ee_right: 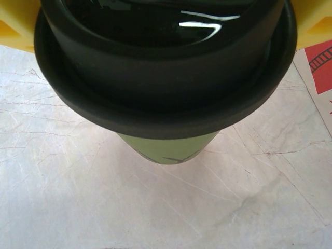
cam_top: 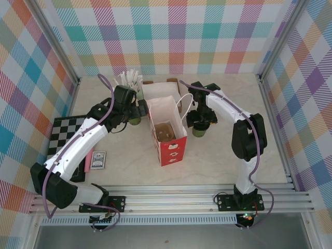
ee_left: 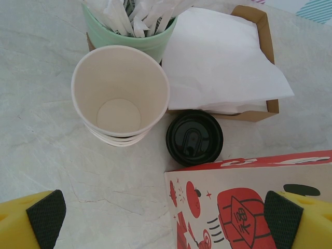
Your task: Pack the takeout coffee
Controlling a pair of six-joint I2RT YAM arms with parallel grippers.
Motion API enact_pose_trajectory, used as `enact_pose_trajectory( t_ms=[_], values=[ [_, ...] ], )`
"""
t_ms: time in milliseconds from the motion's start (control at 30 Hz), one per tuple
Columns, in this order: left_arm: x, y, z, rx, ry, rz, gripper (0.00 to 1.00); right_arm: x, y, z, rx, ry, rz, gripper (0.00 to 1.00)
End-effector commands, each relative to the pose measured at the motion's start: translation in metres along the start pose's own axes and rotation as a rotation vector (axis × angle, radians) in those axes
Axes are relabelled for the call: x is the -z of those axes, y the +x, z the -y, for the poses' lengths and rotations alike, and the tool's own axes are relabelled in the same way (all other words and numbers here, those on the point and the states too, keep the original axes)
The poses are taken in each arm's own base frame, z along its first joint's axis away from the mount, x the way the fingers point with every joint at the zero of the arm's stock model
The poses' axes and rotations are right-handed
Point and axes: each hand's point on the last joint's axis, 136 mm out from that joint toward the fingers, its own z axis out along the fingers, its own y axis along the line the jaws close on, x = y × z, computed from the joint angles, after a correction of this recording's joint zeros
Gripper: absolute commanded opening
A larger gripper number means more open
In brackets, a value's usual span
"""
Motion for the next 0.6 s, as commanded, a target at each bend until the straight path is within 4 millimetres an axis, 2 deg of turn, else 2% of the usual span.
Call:
enact_pose_trajectory(
  t_ms=[0,133,200,400,567],
  values=[
    [0.001,-0.005,-0.004,-0.013,-0.004,0.007,1.00,0.005,0.001,0.000,0.003,0.014,0.000,0.85],
    [0.005,-0.010,0.000,-0.022,0.014,0.018,1.00,0.013,0.001,0.005,0.005,0.029,0.024,0.85],
    [0.010,-0.016,0.003,-0.026,0.037,0.038,1.00,0.017,0.001,0.006,0.012,0.035,0.035,0.80],
    [0.020,-0.045,-0.001,-0.029,0.076,0.123,1.00,0.031,0.002,0.011,0.021,0.036,0.094,0.76],
    [0.019,-0.068,0.005,-0.059,0.120,0.169,1.00,0.049,0.006,0.019,0.011,0.055,0.145,0.74]
  ],
)
